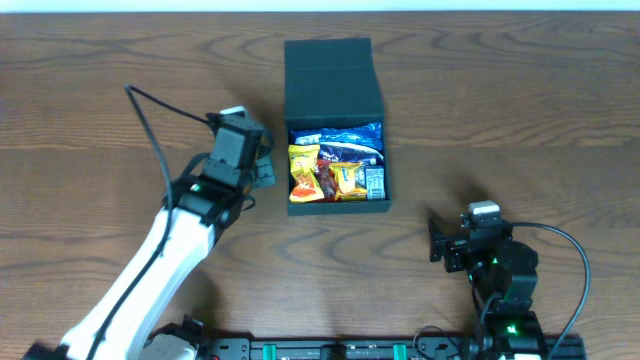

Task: Pack container

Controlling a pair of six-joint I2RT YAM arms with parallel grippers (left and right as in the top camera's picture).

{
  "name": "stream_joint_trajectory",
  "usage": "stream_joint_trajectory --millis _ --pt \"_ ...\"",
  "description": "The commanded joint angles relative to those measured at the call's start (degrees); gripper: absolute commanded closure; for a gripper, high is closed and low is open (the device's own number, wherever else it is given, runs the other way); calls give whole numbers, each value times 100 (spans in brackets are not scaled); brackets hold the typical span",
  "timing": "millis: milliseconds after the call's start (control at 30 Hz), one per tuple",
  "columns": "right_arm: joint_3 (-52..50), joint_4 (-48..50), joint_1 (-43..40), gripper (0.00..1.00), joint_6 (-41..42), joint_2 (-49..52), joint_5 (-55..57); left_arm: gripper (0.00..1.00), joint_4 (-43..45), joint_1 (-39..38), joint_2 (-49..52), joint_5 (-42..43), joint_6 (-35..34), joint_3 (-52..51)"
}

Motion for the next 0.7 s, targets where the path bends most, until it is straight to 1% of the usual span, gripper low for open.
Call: stream_joint_trajectory --millis 0,33,67,100,133,167,233,267,300,333,367,467,533,567,600,633,667 --pt "-22 -4 -37 1 31 -31 17 79 -188 153 -540 -157 745 157" --pt "-22 -2 -37 1 31 -31 15 74 -289 223 -734 -131 911 155" --pt "-22 -2 -37 1 31 -31 15 61 -391 299 -916 -59 1222 153" --pt "-22 -2 -37 1 31 -31 15 42 -461 365 -1047 61 1582 140" --pt "-22 -2 -37 1 31 -31 15 34 -531 426 -1143 184 1875 129" --pt "-22 -2 -37 1 31 -31 15 32 -627 525 -1283 417 2350 90" --pt "-22 -4 -37 1 31 -31 17 22 -772 680 -1471 778 2844 -15" --pt "-22 -4 -37 1 31 -31 15 16 -839 758 -1550 828 2894 -76" --pt "-22 -2 -37 1 31 -31 15 16 -879 824 -1626 820 2894 -133" --pt "-22 -4 -37 1 31 -31 17 13 -881 903 -1757 804 2981 -247" --pt "-22 -2 -37 1 31 -31 17 4 -743 981 -1928 787 2990 -428" --pt "-22 -2 -37 1 31 -31 17 5 -444 1180 -2448 728 2444 -988" --pt "-22 -4 -37 1 31 -31 17 5 -162 1296 -2758 334 2413 -1445" --pt "-22 -2 -37 1 31 -31 15 5 -24 1320 -2855 -31 2420 -1646" --pt "-22 -2 -37 1 31 -31 15 5 212 1329 -2986 -1008 2430 -2013" --pt "-22 -4 -37 1 31 -31 15 5 278 1329 -3045 -1412 2435 -2232" --pt "-22 -4 -37 1 31 -31 15 5 424 1329 -3117 -1547 2459 -2511"
